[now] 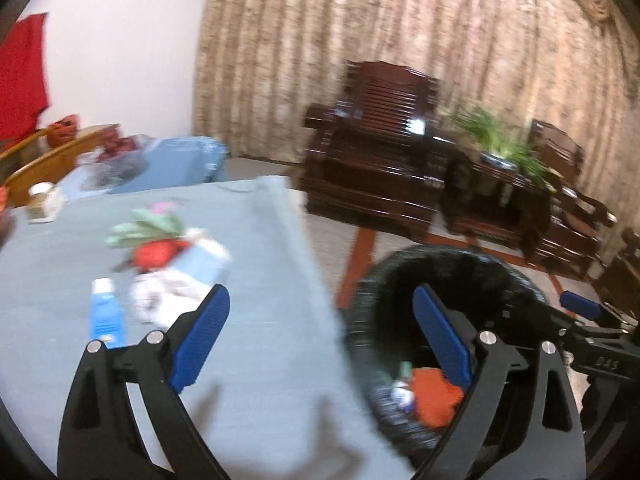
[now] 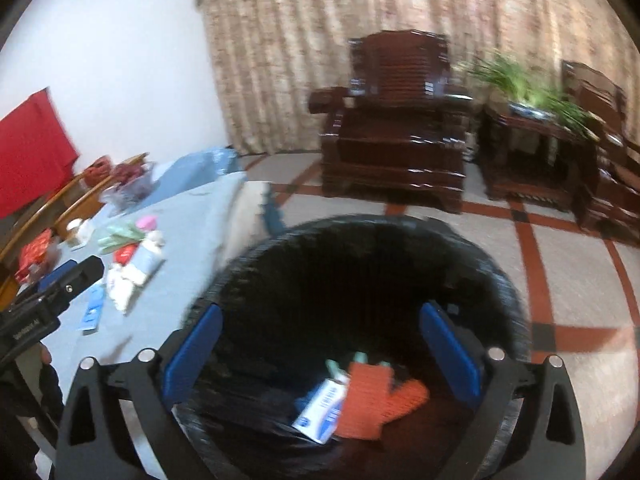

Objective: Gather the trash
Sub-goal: 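Grasp the blue squeeze tube on the table with the left tool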

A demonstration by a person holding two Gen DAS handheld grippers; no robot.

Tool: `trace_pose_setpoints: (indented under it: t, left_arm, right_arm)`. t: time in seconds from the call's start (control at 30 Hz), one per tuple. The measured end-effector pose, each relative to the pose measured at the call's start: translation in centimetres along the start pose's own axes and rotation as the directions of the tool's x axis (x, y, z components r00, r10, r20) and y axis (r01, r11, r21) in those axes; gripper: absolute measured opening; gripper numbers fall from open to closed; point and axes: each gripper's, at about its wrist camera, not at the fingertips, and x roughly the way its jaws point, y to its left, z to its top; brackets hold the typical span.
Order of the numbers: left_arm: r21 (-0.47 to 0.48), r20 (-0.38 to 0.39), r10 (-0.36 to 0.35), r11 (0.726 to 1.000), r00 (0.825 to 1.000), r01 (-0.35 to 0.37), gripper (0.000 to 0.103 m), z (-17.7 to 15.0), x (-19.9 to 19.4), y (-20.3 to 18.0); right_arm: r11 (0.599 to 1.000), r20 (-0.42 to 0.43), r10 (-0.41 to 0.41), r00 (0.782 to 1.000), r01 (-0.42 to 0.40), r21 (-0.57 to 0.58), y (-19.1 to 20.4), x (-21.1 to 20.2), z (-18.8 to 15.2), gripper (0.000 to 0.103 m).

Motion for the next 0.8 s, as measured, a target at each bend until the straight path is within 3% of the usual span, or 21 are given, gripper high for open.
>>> trace_pose_setpoints:
  t: [0.2,0.4,0.8]
  left_arm:
    - [-0.071,0.011,0.164,0.984,0.986,-0.163,0.091,-0.1,-2.1,6.8]
    - [-0.120,-0.008,0.269,0.956,0.963,-0.268,0.091,-0.7,-2.8,11.7]
    - [-0.142,-0.104,0.341,0.925,0.934,-0.353,0.090,-2.7,-0.3,17.6]
  right_arm:
    - [0.985,0.011,0.106,0.994,-0.104,-0.137,6.9,1.7,0.7,0.097]
    - [0.962,0.020,0.169,0.985,-0.161,-0.220,11.6,3.3,1.1,0.097]
    - [0.933,-0.033,0.243,0.970,-0.243,-0.264,18.5,8.6,0.8,0.096]
